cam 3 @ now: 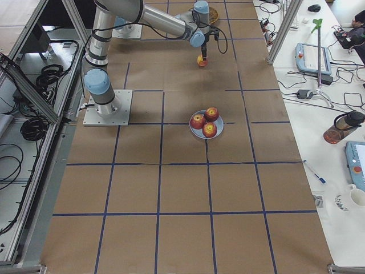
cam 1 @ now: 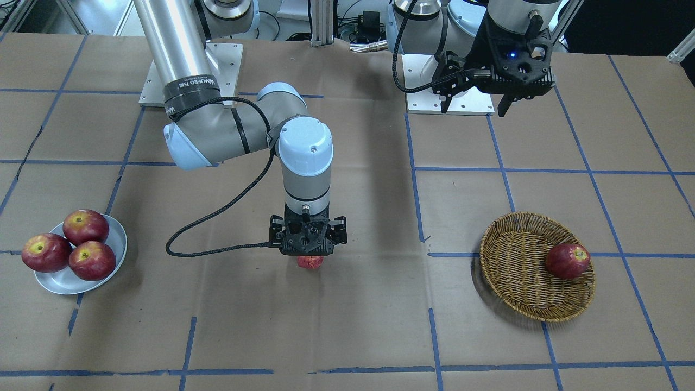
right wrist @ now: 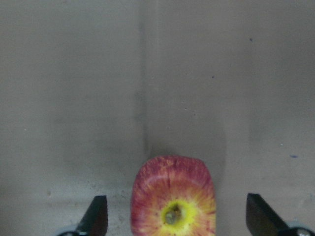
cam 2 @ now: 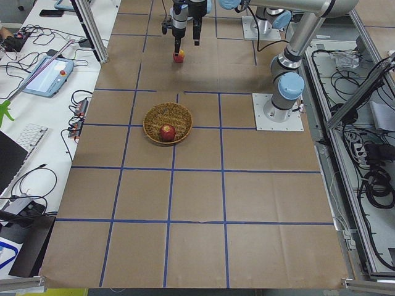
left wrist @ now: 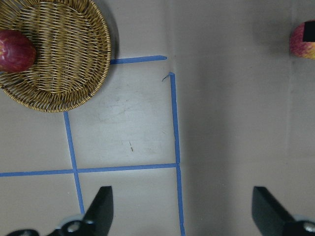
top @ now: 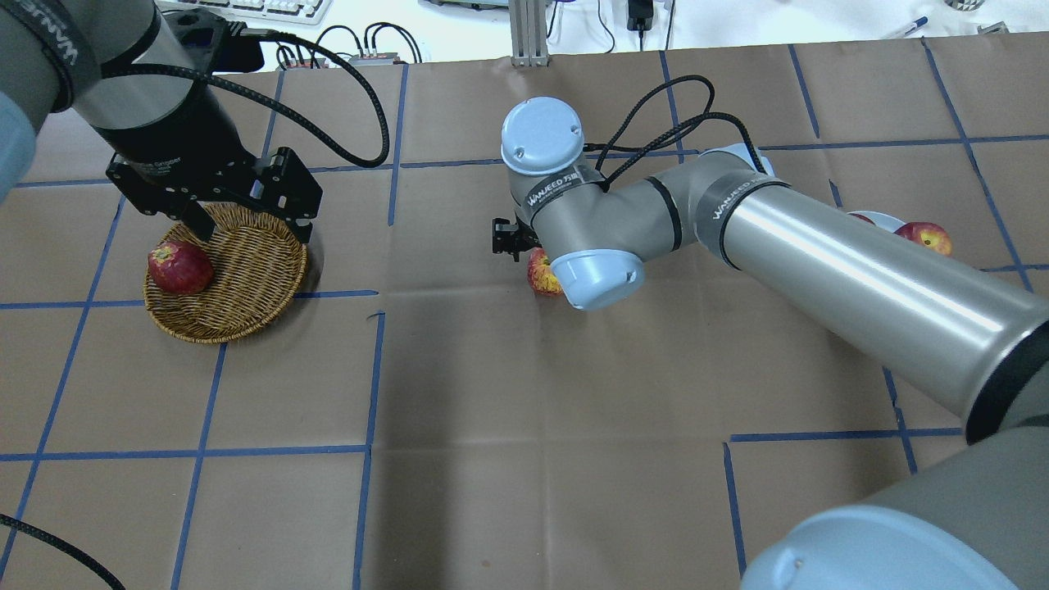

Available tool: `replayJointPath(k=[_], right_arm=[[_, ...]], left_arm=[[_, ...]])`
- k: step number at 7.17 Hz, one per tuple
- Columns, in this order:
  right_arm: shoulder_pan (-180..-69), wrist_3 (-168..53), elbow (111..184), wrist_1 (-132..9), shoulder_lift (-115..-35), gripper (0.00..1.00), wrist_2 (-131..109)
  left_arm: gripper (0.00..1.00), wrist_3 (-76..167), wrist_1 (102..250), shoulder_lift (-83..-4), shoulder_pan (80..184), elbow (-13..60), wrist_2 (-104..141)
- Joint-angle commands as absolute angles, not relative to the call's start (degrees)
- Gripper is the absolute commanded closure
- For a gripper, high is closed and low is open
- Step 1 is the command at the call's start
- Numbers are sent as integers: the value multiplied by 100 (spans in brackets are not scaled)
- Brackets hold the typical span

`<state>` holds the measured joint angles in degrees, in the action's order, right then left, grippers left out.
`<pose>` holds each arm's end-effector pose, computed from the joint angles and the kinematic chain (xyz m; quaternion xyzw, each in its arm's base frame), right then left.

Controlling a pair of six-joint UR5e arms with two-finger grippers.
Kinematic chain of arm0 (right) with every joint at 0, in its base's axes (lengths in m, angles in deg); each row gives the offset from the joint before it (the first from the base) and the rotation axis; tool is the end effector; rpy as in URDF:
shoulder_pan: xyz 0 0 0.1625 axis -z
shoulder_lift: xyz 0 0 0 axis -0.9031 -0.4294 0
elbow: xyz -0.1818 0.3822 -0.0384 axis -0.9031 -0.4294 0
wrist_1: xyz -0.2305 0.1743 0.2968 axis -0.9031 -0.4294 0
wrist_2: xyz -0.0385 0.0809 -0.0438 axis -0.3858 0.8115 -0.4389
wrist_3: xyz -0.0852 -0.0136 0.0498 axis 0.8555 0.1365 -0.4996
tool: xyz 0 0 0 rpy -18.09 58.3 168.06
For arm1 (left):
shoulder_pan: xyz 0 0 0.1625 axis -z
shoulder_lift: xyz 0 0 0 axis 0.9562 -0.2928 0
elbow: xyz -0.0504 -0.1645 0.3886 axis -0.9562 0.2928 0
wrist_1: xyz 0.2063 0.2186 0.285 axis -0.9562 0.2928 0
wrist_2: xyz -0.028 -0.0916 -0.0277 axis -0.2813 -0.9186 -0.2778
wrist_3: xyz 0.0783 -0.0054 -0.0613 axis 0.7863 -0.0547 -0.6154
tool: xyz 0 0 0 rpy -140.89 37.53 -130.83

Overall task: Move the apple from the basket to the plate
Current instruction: 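Lower the right gripper onto the red-yellow apple and close it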

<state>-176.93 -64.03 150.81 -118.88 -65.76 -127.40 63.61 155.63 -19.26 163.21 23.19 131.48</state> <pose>0.3606 -0.5425 0.2178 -0.0054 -0.9972 0.0748 0.0031 -0.1323 -0.4526 0.5117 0.0336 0.9992 0.0174 0.0138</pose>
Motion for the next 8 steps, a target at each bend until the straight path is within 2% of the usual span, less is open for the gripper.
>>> replayJointPath(k=[1,2,3,5,6,8], right_arm=[[-17812,-6476,15149,-12180,-6329,0,-12764],[-17804,-6538,15228,-12189,-6320,8,-12773],[-17786,-6521,15307,-12189,-6363,26,-12765],[-17742,-6512,15281,-12180,-6468,51,-12965],[-17699,-6503,15272,-12128,-6617,56,-13019],[-17401,-6434,15272,-11508,-7326,56,-13046]], left_arm=[[1,6354,15567,-1966,16324,2326,13133],[1,6363,15567,-1957,16315,2326,13150],[1,6354,15576,-1923,16315,2326,13159],[1,6354,15585,-1896,16315,2326,13168],[1,6354,15585,-1896,16315,2326,13168],[1,6354,15585,-1905,16315,2326,13168]])
